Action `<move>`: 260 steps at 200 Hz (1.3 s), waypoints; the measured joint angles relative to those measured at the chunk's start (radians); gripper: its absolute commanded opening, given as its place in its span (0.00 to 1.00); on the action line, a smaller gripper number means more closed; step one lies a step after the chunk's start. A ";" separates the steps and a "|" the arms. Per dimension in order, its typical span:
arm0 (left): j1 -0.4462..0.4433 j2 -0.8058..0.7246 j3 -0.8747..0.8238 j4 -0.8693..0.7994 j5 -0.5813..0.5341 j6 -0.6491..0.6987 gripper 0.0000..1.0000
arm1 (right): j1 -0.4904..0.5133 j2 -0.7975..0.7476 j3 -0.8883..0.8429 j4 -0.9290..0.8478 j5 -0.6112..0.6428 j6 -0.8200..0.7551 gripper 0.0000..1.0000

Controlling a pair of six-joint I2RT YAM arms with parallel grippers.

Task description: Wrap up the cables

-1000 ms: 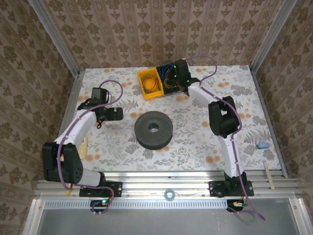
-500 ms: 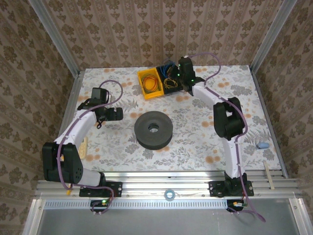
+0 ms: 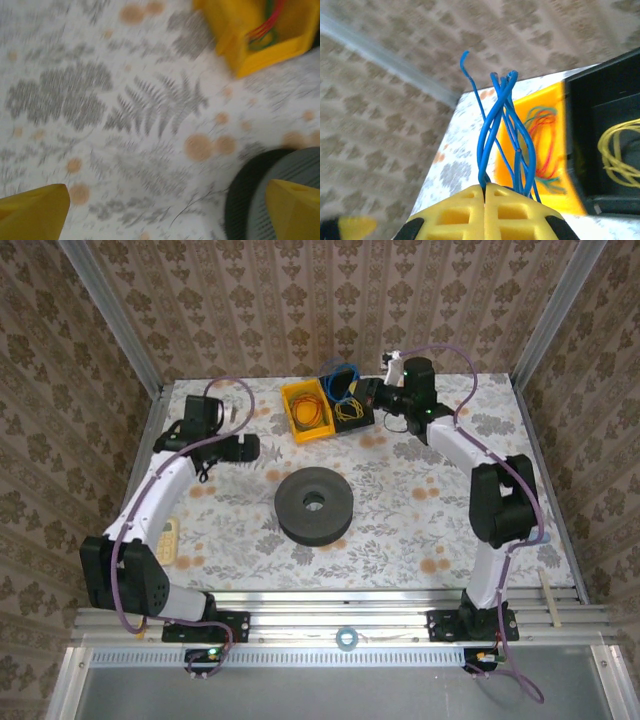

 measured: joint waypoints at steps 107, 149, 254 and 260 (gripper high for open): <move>-0.034 0.034 0.201 0.129 0.503 0.018 0.73 | 0.060 -0.220 -0.140 -0.056 -0.244 -0.098 0.00; -0.096 0.074 0.208 0.136 0.549 0.033 0.62 | 0.077 -0.220 -0.140 -0.060 -0.273 -0.092 0.00; -0.117 0.099 0.227 0.129 0.510 0.103 0.10 | 0.093 -0.193 -0.127 -0.080 -0.307 -0.081 0.00; -0.117 0.099 0.229 0.129 0.510 0.106 0.06 | 0.093 -0.192 -0.126 -0.080 -0.307 -0.078 0.00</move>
